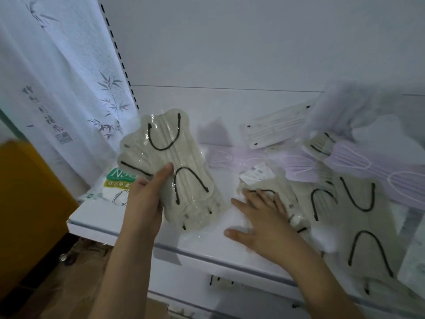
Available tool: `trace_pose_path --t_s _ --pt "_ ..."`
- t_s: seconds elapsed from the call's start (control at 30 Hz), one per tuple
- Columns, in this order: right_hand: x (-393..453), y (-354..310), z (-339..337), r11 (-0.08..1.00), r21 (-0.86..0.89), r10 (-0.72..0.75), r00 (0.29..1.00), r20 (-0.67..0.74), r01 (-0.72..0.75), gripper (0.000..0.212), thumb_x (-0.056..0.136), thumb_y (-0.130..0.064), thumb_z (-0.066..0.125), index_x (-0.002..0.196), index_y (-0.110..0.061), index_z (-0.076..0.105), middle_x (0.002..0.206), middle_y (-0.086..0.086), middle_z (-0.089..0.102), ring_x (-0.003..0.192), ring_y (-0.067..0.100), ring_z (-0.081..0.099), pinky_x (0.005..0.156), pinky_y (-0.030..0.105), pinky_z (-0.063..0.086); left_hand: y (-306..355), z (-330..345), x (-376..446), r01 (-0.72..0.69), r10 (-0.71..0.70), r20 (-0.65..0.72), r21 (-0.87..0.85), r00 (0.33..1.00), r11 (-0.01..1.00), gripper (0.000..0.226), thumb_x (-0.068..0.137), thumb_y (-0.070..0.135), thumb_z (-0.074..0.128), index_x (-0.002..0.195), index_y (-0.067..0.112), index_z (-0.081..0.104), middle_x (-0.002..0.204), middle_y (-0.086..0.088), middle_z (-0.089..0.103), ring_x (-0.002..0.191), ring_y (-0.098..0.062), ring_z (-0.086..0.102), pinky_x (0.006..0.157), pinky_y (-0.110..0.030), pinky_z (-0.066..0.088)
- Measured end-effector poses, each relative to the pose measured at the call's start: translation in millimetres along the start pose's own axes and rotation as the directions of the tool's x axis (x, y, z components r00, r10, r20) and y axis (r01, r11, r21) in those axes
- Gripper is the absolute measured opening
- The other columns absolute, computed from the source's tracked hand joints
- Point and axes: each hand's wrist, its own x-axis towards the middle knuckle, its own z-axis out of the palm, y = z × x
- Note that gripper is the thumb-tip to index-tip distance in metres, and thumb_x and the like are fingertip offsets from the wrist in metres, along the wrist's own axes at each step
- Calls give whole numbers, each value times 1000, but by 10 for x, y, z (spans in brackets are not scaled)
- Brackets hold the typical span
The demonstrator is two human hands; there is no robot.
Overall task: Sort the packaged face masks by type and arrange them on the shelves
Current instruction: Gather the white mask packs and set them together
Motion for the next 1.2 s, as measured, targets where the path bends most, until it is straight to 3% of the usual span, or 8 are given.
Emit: trace_pose_path --t_s 0.17,0.3,0.47,0.6,0.83,0.97,1.1,1.2 --pt "85 59 -90 988 -50 137 981 -136 -145 56 95 -63 39 147 -44 34 162 -8 17 150 17 10 121 40 1 3 -16 205 80 -88 108 80 990 994 12 94 12 67 97 4 75 97 -12 78 88 -21 76 74 -29 62" --pt "323 -142 -352 978 205 80 843 -531 36 24 94 -21 60 116 -17 68 124 2 63 118 23 56 100 33 39 98 8 418 137 -150 116 113 982 984 22 92 3 66 114 2 68 100 -12 78 90 -25 75 70 -30 61" --pt "1246 -267 -500 970 -216 55 964 -259 -113 60 87 -27 62 143 -18 41 138 6 46 121 31 48 88 37 47 246 -48 743 159 -168 91 95 982 983 31 91 4 67 121 -1 65 109 -17 75 95 -27 75 79 -37 62" --pt "1611 -163 -439 946 -236 156 952 -263 -220 19 94 -14 53 109 -9 62 107 11 65 100 30 63 75 34 48 201 204 788 174 -250 250 292 935 940 31 88 7 73 117 1 63 105 -20 75 92 -32 75 78 -44 63" --pt "1383 291 -1012 912 356 406 575 -711 -203 20 86 -20 50 70 -9 52 67 7 53 63 21 49 57 31 36 -94 686 906 -98 -322 417 726 850 681 45 84 26 78 120 12 56 115 -3 67 101 -20 68 83 -28 55" --pt "1078 97 -1348 873 483 457 450 -767 -63 15 87 -16 61 76 -8 54 66 -3 57 62 15 53 52 11 35 -11 829 812 -531 144 525 729 839 432 89 86 26 76 154 8 23 148 -10 36 138 -28 40 99 -24 36" --pt "805 -326 -1466 726 658 397 660 -638 199 17 93 -22 64 87 -7 66 72 -6 70 62 5 70 57 18 55 -11 1067 517 -634 165 721 448 673 630 91 86 36 77 158 25 21 146 18 35 128 9 35 95 3 25" --pt "751 -421 -1381 665 687 261 771 -581 293 30 97 -34 59 90 -8 70 78 1 75 74 11 74 72 28 60 -33 1060 523 -568 330 529 384 782 728 37 95 11 58 129 24 59 109 13 69 90 7 63 72 -1 41"
